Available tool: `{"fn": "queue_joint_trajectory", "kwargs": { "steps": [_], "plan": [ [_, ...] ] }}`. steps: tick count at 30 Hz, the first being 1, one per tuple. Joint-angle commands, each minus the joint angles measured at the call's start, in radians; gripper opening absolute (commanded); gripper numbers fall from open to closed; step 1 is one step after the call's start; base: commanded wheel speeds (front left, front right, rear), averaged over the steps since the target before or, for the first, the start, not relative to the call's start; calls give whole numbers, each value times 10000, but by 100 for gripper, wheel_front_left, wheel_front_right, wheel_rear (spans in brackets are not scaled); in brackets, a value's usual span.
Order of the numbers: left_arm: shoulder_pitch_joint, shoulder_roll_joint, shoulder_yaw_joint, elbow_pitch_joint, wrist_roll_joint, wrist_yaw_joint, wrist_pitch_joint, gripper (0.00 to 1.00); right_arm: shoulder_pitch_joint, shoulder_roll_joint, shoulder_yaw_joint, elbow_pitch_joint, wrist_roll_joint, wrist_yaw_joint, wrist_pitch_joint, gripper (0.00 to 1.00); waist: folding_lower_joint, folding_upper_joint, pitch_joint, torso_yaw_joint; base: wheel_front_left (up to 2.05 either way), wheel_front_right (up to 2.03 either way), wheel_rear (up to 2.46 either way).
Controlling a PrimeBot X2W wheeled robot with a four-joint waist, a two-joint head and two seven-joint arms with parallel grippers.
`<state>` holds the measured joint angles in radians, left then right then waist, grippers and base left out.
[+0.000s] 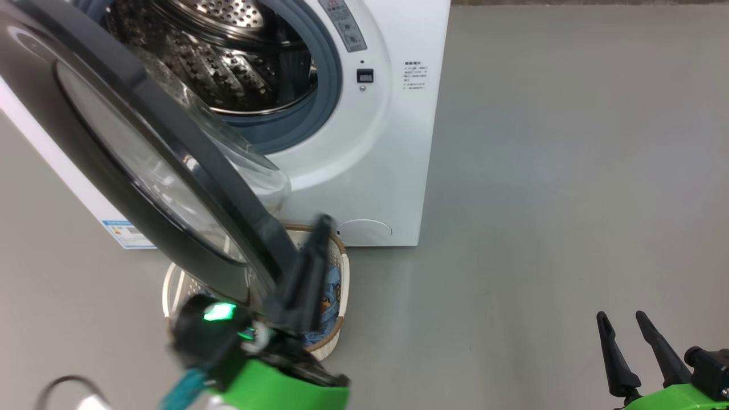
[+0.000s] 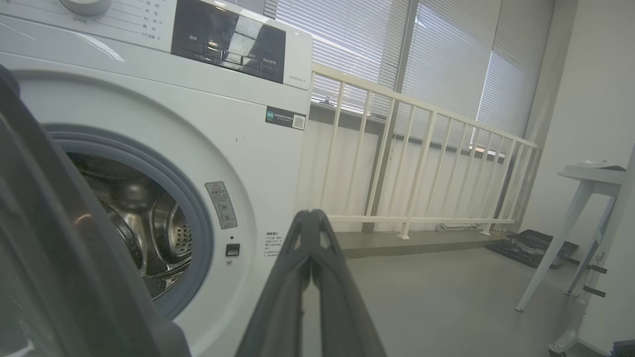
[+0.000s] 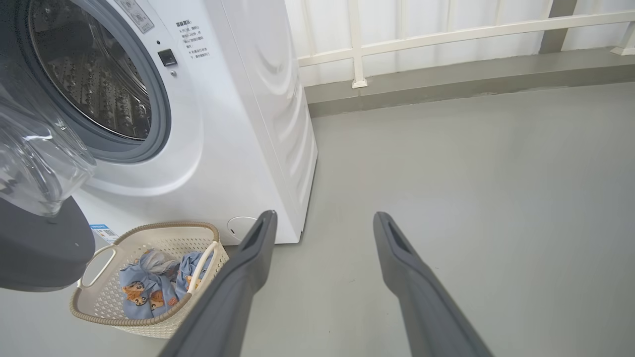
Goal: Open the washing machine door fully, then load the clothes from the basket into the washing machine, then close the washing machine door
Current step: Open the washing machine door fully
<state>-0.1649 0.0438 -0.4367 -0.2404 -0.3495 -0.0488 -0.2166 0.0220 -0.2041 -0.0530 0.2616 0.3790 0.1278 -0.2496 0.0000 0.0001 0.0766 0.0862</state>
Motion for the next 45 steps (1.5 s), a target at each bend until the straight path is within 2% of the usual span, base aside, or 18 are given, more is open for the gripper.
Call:
{"fn": "queue_joint_trajectory", "kwargs": {
  "steps": [1,7,13,19,31,45],
  "plan": [
    [-441,66,75,60,-125,34,43,0,-181,-157,232,-267,-67,29,-122,100,0,-1,52,-53,0,0,0],
    [-1034,65,-800,2115,-757,234,-127,0,-275,-122,226,-309,-45,29,-122,100,0,-1,137,-132,0,0,0],
    [-1541,65,-936,3578,-1284,412,-350,0,-313,-142,205,-361,-55,29,-122,100,0,-1,225,-122,0,0,0],
    [-1911,65,-751,4400,-1585,539,-440,0,-361,-158,173,-399,-64,29,-122,100,0,-1,309,-65,0,0,0],
    [-1562,65,-58,4328,-1587,571,-450,0,-383,-164,172,-446,-82,29,-122,100,0,-1,317,162,0,0,0],
    [-888,64,644,4112,-1447,559,-451,0,-466,-254,246,-536,-144,29,-122,100,0,-1,324,748,0,0,0]
  ]
}}
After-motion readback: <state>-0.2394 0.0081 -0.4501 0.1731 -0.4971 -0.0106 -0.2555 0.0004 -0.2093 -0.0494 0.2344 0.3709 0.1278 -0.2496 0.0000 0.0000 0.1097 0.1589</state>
